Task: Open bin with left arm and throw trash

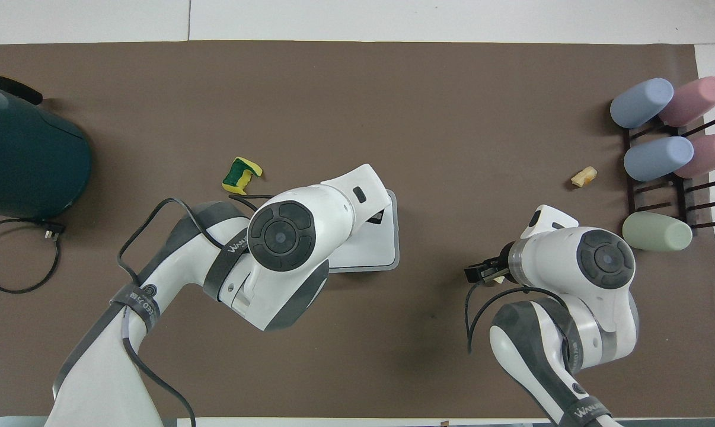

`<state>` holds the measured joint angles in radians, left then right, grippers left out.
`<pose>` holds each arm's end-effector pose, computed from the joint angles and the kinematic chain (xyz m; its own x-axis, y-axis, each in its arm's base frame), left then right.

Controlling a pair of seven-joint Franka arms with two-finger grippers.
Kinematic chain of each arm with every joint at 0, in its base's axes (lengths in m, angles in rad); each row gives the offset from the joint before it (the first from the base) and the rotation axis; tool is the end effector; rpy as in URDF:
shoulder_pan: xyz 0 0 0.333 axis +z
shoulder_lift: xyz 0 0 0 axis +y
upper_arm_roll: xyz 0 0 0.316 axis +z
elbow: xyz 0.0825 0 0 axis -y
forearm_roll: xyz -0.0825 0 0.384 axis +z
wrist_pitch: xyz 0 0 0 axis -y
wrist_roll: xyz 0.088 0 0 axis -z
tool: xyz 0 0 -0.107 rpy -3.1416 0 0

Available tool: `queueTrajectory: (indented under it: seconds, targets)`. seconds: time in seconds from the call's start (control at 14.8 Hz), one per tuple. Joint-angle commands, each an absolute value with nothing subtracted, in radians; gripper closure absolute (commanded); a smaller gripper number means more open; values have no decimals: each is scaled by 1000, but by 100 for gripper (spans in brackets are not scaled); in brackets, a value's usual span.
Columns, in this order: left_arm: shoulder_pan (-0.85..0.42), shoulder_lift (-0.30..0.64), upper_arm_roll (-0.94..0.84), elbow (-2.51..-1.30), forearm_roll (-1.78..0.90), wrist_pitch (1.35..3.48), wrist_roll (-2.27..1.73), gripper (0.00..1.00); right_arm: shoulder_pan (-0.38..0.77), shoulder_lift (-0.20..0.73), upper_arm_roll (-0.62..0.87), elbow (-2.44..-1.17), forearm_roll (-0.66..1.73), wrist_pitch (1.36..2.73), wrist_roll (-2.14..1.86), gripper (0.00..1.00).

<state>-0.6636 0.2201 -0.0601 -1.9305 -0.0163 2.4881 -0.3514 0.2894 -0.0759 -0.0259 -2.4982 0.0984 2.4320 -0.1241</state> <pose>0.4767 -0.4186 0.4104 0.9005 -0.3132 0.3018 -0.3666 -0.9199 0.1391 0.4464 0.1208 0.3137 0.9514 0.3077 0.0153 0.3080 -0.9491 -0.0653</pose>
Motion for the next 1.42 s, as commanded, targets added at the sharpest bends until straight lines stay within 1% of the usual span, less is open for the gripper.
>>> queueTrajectory:
  seconds: [0.0, 0.07, 0.14, 0.2, 0.27, 0.34, 0.47, 0.54, 0.61, 0.68, 0.74, 0.81, 0.88, 0.95, 1.02, 1.08, 1.22, 1.35]
  targets:
    - [-690, 204, -43, -1993, 5, 2447, -374, 100, 282, -98, -25, -2539, 117, 2454, -176, 0]
    - [-686, 166, -43, -1988, 5, 2366, -368, 100, 282, -101, -25, -2549, 117, 2456, -181, 7]
    - [-678, 120, -43, -1991, 5, 2297, -364, 100, 282, -104, -25, -2554, 117, 2456, -179, 18]
    - [-673, 68, -43, -1991, 5, 2199, -362, 100, 284, -104, -25, -2554, 117, 2456, -179, 26]
    - [-657, 31, -43, -1991, 5, 2116, -357, 100, 282, -104, -25, -2556, 117, 2456, -181, 27]
    - [-637, -12, -43, -1993, 5, 2035, -356, 100, 282, -104, -25, -2557, 117, 2454, -181, 31]
    - [-583, -90, -41, -1996, 5, 1918, -330, 100, 282, -106, -25, -2562, 117, 2456, -181, 53]
    - [-546, -125, -40, -1994, 5, 1873, -306, 100, 282, -106, -25, -2562, 117, 2454, -181, 67]
    - [-504, -146, -40, -1991, 5, 1830, -320, 100, 282, -104, -25, -2562, 118, 2453, -181, 81]
    - [-479, -164, -38, -1987, 5, 1794, -304, 100, 282, -104, -25, -2562, 117, 2453, -179, 100]
    - [-462, -170, -37, -1987, 5, 1783, -304, 100, 282, -104, -25, -2559, 117, 2448, -178, 100]
    - [-440, -170, -35, -1987, 5, 1790, -302, 42, 281, -103, -25, -2548, 117, 2438, -178, 100]
    - [-417, -169, -35, -1988, 5, 1802, -295, 13, 281, -94, -25, -2515, 117, 2413, -178, 100]
    - [-387, -164, -35, -1987, 5, 1821, -276, 8, 281, -77, -25, -2449, 117, 2349, -170, 100]
    - [-359, -163, -35, -1991, 5, 1853, -252, 2, 278, -48, -25, -2346, 118, 2251, -163, 100]
    - [-335, -158, -35, -1993, 5, 1873, -224, 0, 275, -28, -25, -2247, 120, 2159, -144, 100]
    - [-278, -131, -35, -1990, 5, 1908, -164, 0, 284, 20, -23, -2037, 147, 1990, -50, 100]
    - [-249, -88, -35, -1988, 5, 1965, -134, 0, 325, 76, -23, -1859, 204, 1898, 70, 100]
